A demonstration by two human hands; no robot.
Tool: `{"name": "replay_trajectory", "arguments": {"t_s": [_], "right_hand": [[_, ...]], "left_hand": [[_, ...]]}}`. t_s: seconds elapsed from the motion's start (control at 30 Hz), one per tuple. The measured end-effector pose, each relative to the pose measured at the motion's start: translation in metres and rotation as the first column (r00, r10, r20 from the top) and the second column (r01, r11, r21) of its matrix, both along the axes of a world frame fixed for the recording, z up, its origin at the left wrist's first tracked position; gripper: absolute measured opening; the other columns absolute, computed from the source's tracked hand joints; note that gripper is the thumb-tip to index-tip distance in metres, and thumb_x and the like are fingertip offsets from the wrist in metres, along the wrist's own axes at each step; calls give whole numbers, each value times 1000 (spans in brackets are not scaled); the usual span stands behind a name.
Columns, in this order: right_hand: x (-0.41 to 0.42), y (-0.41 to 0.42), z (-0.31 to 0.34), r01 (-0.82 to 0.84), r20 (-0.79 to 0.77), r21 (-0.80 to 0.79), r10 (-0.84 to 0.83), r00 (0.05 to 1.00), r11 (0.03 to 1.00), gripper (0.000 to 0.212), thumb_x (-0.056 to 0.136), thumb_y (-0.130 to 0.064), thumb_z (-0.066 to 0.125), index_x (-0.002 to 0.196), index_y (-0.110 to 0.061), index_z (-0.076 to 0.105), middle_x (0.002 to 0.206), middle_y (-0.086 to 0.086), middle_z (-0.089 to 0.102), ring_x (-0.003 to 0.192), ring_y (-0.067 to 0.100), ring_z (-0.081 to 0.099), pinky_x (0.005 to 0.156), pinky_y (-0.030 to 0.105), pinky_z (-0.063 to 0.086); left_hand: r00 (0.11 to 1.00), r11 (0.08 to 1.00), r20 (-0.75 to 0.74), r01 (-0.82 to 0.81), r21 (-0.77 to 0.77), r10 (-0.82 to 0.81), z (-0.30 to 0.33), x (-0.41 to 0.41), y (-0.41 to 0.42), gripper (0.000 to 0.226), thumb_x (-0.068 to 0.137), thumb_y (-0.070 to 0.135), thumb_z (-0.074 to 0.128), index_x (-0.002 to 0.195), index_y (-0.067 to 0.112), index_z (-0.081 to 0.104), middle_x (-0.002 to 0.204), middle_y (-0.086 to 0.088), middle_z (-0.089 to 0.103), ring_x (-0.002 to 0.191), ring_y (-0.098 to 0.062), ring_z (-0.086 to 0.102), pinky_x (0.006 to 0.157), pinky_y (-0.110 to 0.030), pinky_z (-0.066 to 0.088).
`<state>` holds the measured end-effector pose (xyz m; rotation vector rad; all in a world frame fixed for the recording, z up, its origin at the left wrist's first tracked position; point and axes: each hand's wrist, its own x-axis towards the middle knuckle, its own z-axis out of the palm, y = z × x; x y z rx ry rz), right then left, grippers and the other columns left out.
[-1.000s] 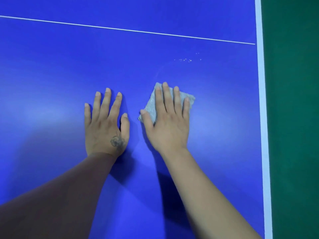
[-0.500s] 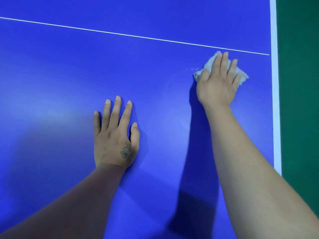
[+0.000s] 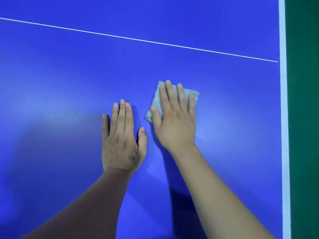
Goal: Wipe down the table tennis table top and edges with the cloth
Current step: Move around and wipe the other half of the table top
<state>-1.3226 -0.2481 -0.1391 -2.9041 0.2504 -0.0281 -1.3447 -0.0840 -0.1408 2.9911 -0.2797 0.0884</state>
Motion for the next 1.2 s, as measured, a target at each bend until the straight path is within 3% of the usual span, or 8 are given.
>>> {"name": "replay_trajectory", "arguments": {"t_s": [0.17, 0.4, 0.57, 0.67, 0.77, 0.9, 1.03, 1.2], "right_hand": [[-25, -51, -1, 145, -52, -38, -147, 988, 989, 70, 109, -54, 27, 172, -21, 21, 179, -4, 17, 166, 24, 10, 133, 59, 4], [86, -55, -1, 352, -130, 10, -348, 928, 936, 74, 110, -54, 20, 173, -20, 4, 181, -3, -3, 166, 27, -9, 130, 63, -10], [123, 10, 2, 159, -129, 9, -156, 979, 987, 74, 111, -55, 21, 173, -20, 0, 181, -3, -7, 166, 27, -12, 129, 63, -13], [97, 39, 0, 36, -60, 20, -34, 998, 999, 73, 110, -55, 26, 173, -21, 8, 181, -4, 4, 167, 25, -4, 130, 60, -10], [55, 36, -4, 28, -3, 15, -28, 1000, 1000, 72, 109, -56, 31, 172, -23, 16, 180, -6, 13, 167, 22, 4, 132, 57, -2], [-15, -1, 0, 126, -1, 19, -126, 992, 992, 73, 109, -56, 33, 172, -23, 19, 179, -7, 16, 167, 21, 6, 133, 56, 1], [-69, -58, 0, 233, -44, 4, -232, 972, 973, 73, 107, -57, 31, 171, -23, 22, 179, -7, 17, 167, 22, 8, 132, 58, 3], [-70, -139, 2, 419, -90, -41, -421, 903, 907, 74, 108, -57, 22, 172, -22, 18, 179, -4, 15, 166, 25, 9, 131, 61, 4]], "left_hand": [[1000, 999, 10, 6, 37, -6, -1, 1, 0, 72, 107, 41, 34, 167, 2, 24, 177, -12, 19, 166, -29, 10, 132, -56, 15], [999, 1000, 37, 5, 10, -5, -2, 2, 0, 71, 107, 40, 37, 166, 2, 28, 175, -13, 24, 165, -30, 14, 131, -57, 16], [999, 1000, 34, 4, -9, -3, -4, 2, 0, 71, 106, 40, 37, 165, 1, 29, 176, -12, 23, 165, -31, 15, 131, -57, 16], [999, 1000, 45, 15, -9, -14, -4, 1, 1, 71, 106, 40, 36, 165, 1, 29, 176, -13, 23, 165, -31, 15, 131, -57, 16], [999, 1000, 32, 16, -13, -15, -5, 1, 0, 73, 104, 40, 37, 166, 2, 28, 176, -13, 22, 165, -30, 14, 132, -56, 13], [1000, 999, -18, 10, -31, -11, 0, 0, -3, 74, 105, 43, 34, 168, 6, 22, 178, -9, 16, 166, -27, 8, 133, -55, 9], [1000, 999, 9, -6, -51, 6, 0, -2, 0, 74, 104, 42, 36, 167, 5, 25, 176, -11, 22, 164, -30, 14, 132, -57, 13], [992, 989, 21, -123, -80, 125, 7, 2, -27, 75, 96, 37, 39, 161, -1, 35, 170, -20, 32, 161, -38, 24, 130, -61, 17]]}}
